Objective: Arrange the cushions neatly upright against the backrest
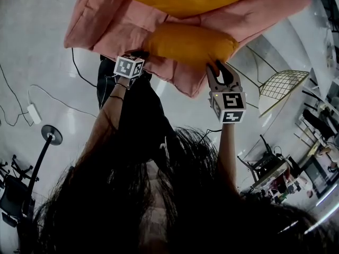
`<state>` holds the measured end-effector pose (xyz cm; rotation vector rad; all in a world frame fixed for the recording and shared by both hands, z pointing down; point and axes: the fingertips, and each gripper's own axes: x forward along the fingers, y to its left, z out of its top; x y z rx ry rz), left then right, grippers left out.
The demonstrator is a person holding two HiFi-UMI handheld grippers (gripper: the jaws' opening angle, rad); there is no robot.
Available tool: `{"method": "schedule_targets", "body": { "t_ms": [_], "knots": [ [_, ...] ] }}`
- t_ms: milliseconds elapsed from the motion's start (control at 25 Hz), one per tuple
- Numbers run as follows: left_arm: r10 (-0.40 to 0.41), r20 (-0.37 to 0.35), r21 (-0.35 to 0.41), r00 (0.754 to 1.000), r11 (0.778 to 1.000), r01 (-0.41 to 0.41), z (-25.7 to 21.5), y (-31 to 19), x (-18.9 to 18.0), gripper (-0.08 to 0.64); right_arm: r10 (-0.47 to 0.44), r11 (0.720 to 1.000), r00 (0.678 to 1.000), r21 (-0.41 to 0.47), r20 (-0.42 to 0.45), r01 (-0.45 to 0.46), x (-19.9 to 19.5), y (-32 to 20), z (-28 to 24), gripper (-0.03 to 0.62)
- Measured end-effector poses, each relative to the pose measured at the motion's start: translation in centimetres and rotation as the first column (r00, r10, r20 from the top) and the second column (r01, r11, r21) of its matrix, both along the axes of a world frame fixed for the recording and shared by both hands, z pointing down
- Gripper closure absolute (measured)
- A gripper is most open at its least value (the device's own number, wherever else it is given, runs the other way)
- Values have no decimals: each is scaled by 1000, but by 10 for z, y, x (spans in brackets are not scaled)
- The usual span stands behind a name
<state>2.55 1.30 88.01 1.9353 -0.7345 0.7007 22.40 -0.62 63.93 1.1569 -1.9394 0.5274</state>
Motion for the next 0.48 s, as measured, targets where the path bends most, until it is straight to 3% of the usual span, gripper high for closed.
{"method": "schedule_targets", "body": {
  "t_ms": [120, 240, 480],
  "knots": [
    [-35, -28, 5, 999, 999, 35, -12, -6, -3, 505, 46, 999, 998, 22, 31, -47, 2, -5, -3, 456],
    [-20, -47, 6, 999, 1000, 21, -29, -8, -10, 511, 113, 993, 992, 27, 56, -114, 5, -8, -8, 460],
    [-1, -85, 137, 996, 990, 13, -99, -44, -41, 515, 293, 949, 935, 61, 202, -310, 16, -22, -28, 483]
  ]
}}
